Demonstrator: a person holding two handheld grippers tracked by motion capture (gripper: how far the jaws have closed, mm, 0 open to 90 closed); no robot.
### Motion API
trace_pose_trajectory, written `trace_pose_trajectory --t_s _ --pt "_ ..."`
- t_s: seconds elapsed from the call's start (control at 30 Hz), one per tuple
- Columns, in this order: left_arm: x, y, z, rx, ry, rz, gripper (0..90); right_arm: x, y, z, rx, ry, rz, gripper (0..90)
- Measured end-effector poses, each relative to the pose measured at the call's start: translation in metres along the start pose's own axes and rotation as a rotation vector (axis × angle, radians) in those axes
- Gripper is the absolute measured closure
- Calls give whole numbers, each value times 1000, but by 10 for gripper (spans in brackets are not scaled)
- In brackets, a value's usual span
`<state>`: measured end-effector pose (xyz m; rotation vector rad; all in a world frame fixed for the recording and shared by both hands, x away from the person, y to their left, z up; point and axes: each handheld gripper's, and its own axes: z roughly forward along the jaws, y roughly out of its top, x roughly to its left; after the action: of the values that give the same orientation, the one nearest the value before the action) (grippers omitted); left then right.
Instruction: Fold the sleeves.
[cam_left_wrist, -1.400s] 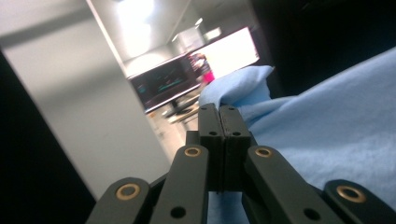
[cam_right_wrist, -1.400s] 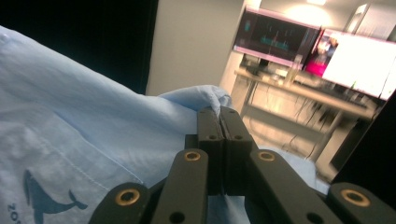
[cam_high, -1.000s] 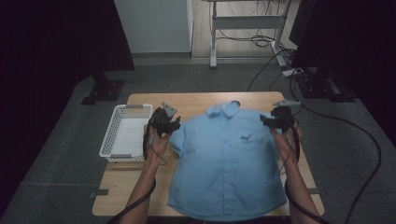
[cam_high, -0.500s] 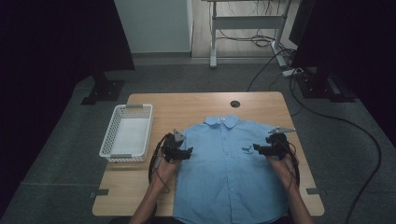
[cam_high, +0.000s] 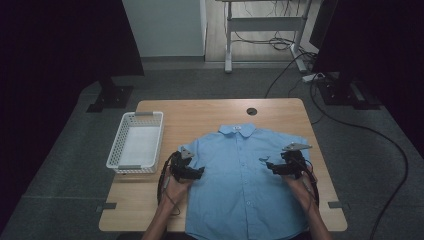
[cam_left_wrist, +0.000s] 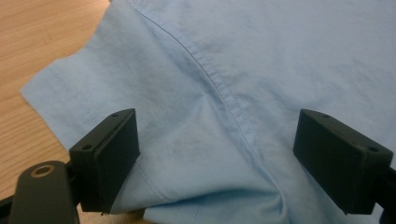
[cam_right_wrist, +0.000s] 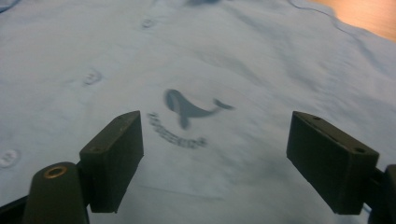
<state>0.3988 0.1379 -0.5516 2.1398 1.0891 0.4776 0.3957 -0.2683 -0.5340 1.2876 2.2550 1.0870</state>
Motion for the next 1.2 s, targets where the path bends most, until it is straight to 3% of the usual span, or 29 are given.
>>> trace_pose_trajectory --t_s 0.2,0.33,0.43,0.63,0.77,0.8,1.03,1.13,1.2 --pt "-2 0 -7 -11 18 44 151 28 14 16 7 57 -54 157" --pt "7 1 -21 -40 49 12 152 48 14 33 15 114 -57 156" --pt "18 -1 -30 -58 64 -30 156 57 9 44 36 87 -83 154" --pt "31 -5 -29 -55 53 -92 197 61 1 46 19 62 -149 134" --pt "32 -9 -18 -7 114 -93 179 63 -1 45 19 56 -144 132" --pt "34 -11 -16 4 113 -101 176 63 -1 45 20 51 -141 132" --pt "41 -15 -13 -20 125 -121 189 66 -3 43 19 38 -129 133" --pt "42 -14 -14 -30 126 -123 264 66 -3 43 18 36 -127 132" --pt "42 -14 -15 -46 110 -112 404 66 -3 43 18 34 -126 132"
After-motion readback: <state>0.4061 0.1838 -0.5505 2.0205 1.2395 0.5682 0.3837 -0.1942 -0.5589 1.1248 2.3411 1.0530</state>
